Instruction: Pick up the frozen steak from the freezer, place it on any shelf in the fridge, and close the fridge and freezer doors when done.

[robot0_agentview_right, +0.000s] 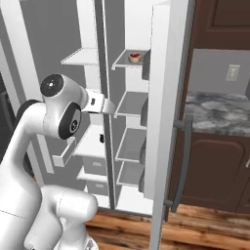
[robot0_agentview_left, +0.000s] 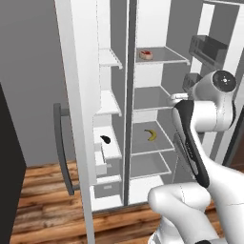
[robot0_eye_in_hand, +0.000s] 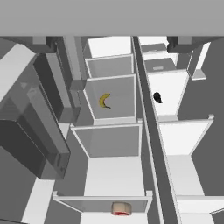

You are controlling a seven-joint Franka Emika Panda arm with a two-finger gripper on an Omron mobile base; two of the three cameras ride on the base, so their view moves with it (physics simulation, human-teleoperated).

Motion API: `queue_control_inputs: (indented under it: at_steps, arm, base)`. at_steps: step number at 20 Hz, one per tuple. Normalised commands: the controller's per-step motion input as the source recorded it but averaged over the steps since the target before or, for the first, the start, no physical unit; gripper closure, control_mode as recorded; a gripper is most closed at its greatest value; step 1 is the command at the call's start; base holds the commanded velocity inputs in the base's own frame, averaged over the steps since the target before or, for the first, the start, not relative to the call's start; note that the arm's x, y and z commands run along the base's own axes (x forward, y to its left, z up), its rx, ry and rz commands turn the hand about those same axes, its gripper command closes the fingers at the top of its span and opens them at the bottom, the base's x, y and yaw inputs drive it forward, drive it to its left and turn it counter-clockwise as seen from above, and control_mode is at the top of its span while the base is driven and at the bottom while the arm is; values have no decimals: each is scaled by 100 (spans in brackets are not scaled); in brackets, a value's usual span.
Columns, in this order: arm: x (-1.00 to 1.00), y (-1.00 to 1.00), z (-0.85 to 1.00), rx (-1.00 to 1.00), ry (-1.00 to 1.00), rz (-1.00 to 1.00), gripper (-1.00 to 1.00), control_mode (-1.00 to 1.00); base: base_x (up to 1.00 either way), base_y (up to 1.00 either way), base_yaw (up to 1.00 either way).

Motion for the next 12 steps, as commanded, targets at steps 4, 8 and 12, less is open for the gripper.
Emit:
queue_control_inputs:
  at_steps: [4,8,12]
  arm:
    - [0,0,0,0,0,0,-100,100]
    - [0,0,0,0,0,0,-100,100]
    - [0,0,0,0,0,0,-100,100]
  base:
    - [-48,0,0]
    - [-34,0,0]
    - [-2,0,0]
